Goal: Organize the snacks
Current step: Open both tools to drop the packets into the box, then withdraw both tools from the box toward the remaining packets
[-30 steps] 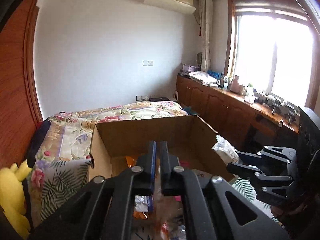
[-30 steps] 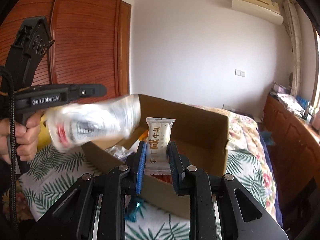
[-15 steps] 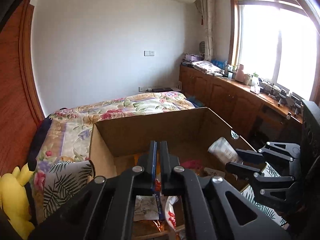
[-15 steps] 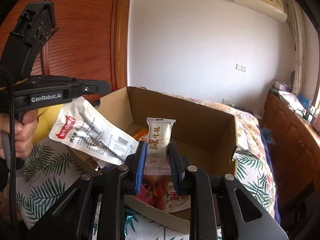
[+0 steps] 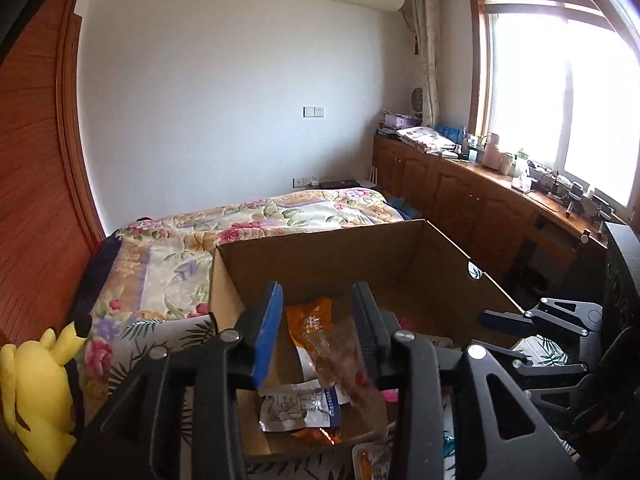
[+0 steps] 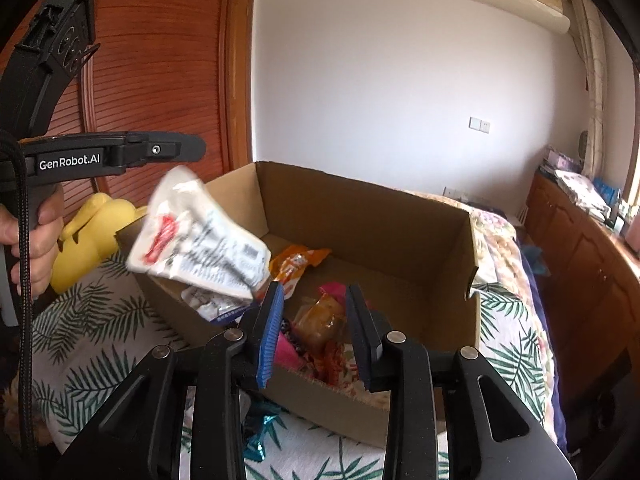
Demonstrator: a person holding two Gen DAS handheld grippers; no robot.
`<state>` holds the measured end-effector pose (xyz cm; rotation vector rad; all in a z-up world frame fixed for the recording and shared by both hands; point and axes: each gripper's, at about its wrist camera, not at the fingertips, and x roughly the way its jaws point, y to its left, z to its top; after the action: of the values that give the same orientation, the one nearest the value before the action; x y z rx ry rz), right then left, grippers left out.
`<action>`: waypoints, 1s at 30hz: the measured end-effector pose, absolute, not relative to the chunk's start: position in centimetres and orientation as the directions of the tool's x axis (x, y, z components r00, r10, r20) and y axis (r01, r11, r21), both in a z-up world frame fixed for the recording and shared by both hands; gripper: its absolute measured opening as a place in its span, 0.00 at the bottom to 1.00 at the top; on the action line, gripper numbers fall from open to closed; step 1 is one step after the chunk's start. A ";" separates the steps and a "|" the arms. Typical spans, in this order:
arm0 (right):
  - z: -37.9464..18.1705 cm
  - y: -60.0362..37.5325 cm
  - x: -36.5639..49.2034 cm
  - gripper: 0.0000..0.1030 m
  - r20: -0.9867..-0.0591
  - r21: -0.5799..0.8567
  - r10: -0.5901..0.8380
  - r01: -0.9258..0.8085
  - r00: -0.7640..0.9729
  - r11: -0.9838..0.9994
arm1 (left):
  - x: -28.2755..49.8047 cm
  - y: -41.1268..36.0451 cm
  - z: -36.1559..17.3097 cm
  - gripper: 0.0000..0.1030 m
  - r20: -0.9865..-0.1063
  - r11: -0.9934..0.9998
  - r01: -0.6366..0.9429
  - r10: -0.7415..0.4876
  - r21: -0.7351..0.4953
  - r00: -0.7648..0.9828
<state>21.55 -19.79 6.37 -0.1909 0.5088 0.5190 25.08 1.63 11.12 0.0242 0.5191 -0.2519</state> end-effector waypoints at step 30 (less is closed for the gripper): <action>2.4 -19.2 15.1 0.30 -0.587 0.009 0.442 -0.540 0.679 0.841 | 15.4 0.7 5.2 0.68 -0.544 0.963 0.269 -0.241 -0.030 0.804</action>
<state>15.07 -19.18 2.41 -0.1704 0.6121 0.5545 15.38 0.70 5.16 0.0495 0.5757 -0.2730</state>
